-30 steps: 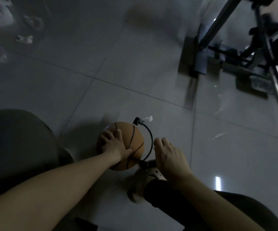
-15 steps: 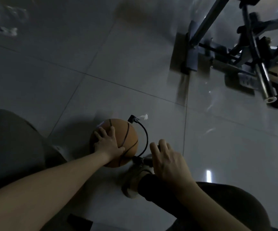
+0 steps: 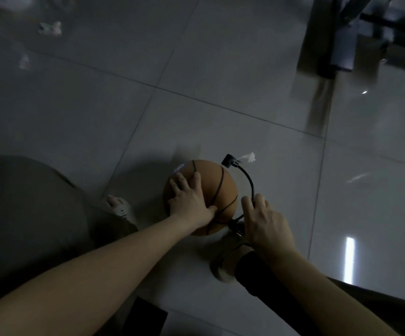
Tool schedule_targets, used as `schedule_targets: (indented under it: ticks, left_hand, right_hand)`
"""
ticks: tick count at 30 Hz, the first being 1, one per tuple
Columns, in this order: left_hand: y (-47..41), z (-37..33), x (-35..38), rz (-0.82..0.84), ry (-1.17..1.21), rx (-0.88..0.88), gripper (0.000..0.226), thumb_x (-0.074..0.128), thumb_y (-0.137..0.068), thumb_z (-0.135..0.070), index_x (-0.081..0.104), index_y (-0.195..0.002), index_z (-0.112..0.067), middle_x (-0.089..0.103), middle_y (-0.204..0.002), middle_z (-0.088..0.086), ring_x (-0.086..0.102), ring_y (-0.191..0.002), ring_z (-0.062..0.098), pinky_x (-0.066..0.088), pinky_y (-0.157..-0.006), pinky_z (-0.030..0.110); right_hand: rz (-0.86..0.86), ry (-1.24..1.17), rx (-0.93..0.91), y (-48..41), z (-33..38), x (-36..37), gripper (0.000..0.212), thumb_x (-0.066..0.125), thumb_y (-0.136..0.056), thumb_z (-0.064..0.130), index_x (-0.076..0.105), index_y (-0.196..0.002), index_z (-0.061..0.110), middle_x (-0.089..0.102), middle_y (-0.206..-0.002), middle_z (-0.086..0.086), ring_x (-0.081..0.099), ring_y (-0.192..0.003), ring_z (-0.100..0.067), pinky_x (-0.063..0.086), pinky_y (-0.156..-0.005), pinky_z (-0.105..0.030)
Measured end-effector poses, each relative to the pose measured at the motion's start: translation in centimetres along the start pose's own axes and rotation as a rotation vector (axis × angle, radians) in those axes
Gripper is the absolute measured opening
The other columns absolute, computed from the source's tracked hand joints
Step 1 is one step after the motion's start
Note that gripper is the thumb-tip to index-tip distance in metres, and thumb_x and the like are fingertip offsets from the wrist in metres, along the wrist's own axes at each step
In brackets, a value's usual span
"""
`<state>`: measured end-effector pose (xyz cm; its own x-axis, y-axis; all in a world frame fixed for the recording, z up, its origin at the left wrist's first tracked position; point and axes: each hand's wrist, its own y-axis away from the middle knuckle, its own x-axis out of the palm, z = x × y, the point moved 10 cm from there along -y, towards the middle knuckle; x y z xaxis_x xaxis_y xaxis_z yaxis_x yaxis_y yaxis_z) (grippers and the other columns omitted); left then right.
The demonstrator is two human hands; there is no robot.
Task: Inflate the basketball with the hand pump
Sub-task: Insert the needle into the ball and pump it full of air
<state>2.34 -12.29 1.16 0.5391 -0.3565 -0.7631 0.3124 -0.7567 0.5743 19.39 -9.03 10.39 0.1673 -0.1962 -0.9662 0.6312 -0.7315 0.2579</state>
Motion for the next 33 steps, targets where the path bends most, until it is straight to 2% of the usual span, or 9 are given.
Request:
schedule_targets:
  ticks: [6,9,13,17,21,24,27,31,33]
  left_hand:
    - [-0.9,1.5,-0.5,-0.008,-0.037,-0.040,0.111,0.064,-0.082,-0.063,-0.010,-0.156,-0.027,-0.014,-0.163,0.026,-0.006,-0.148,0.054,0.036,-0.108,0.067]
    - [-1.0,1.6,-0.1,0.013,-0.048,-0.032,0.112,0.063,-0.083,-0.064,-0.012,-0.157,-0.025,-0.014,-0.162,0.027,-0.006,-0.147,0.056,0.037,-0.107,0.067]
    - [-0.6,1.8,-0.2,0.043,-0.077,-0.049,0.114,0.063,-0.084,-0.065,-0.013,-0.158,-0.023,-0.010,-0.162,0.027,-0.005,-0.147,0.055,0.037,-0.107,0.066]
    - [-0.6,1.2,-0.9,0.052,-0.096,-0.072,0.117,0.066,-0.082,-0.066,-0.012,-0.158,-0.022,-0.009,-0.162,0.028,-0.003,-0.148,0.055,0.037,-0.108,0.065]
    - [0.0,0.8,-0.9,0.056,-0.095,-0.024,0.117,0.063,-0.082,-0.068,-0.013,-0.158,-0.020,-0.010,-0.160,0.031,-0.003,-0.146,0.058,0.036,-0.108,0.064]
    - [0.4,1.3,-0.5,0.044,-0.089,-0.008,0.121,0.062,-0.080,-0.070,-0.019,-0.157,-0.023,-0.009,-0.158,0.034,0.001,-0.144,0.061,0.036,-0.108,0.064]
    - [0.7,1.4,0.0,0.056,-0.114,-0.010,0.122,0.062,-0.079,-0.072,-0.024,-0.155,-0.030,-0.008,-0.157,0.036,0.006,-0.142,0.062,0.039,-0.105,0.061]
    - [0.0,1.5,-0.7,0.051,-0.134,-0.023,0.120,0.062,-0.079,-0.072,-0.022,-0.155,-0.033,-0.007,-0.159,0.031,0.008,-0.144,0.058,0.041,-0.104,0.060]
    - [-0.3,1.7,-1.2,0.048,-0.140,-0.031,0.120,0.063,-0.079,-0.073,-0.020,-0.156,-0.033,-0.008,-0.160,0.030,0.008,-0.144,0.058,0.041,-0.104,0.059]
  right_hand:
    - [-0.001,-0.068,-0.004,-1.5,0.8,1.3,0.035,0.058,-0.086,0.023,0.040,-0.114,0.014,0.048,-0.089,-0.010,0.040,-0.059,-0.018,0.028,-0.039,-0.027]
    - [0.044,-0.068,0.037,-1.7,0.6,1.1,0.034,0.051,-0.093,0.025,0.038,-0.123,0.015,0.048,-0.100,-0.010,0.046,-0.066,-0.021,0.037,-0.047,-0.030]
    - [0.084,-0.079,0.047,-0.8,0.8,-0.4,0.032,0.051,-0.098,0.022,0.039,-0.126,0.014,0.050,-0.103,-0.011,0.053,-0.071,-0.027,0.032,-0.053,-0.033]
    - [-0.006,-0.084,0.066,1.4,-0.1,-4.2,0.028,0.056,-0.096,0.020,0.035,-0.115,0.017,0.051,-0.090,-0.006,0.045,-0.059,-0.022,0.018,-0.044,-0.026]
    - [-0.180,-0.100,0.095,4.1,-1.8,-11.8,0.010,0.045,-0.103,0.024,0.038,-0.108,0.019,0.047,-0.086,0.000,0.047,-0.059,-0.018,0.046,-0.049,-0.037]
    - [-0.222,-0.088,0.134,5.7,-2.5,-14.2,0.008,0.039,-0.105,0.029,0.037,-0.107,0.021,0.044,-0.086,0.003,0.045,-0.057,-0.013,0.051,-0.051,-0.037]
    - [-0.196,-0.111,0.172,6.7,-2.3,-12.4,0.006,0.043,-0.102,0.023,0.037,-0.102,0.021,0.041,-0.083,0.003,0.041,-0.055,-0.012,0.046,-0.045,-0.034]
    - [-0.163,-0.102,0.148,5.3,-1.4,-9.0,0.011,0.051,-0.094,0.018,0.042,-0.101,0.017,0.039,-0.080,0.001,0.033,-0.054,-0.013,0.023,-0.041,-0.026]
    - [-0.166,-0.069,0.108,3.4,-0.8,-8.6,0.012,0.049,-0.095,0.018,0.044,-0.105,0.016,0.041,-0.081,-0.001,0.036,-0.055,-0.015,0.025,-0.042,-0.027]
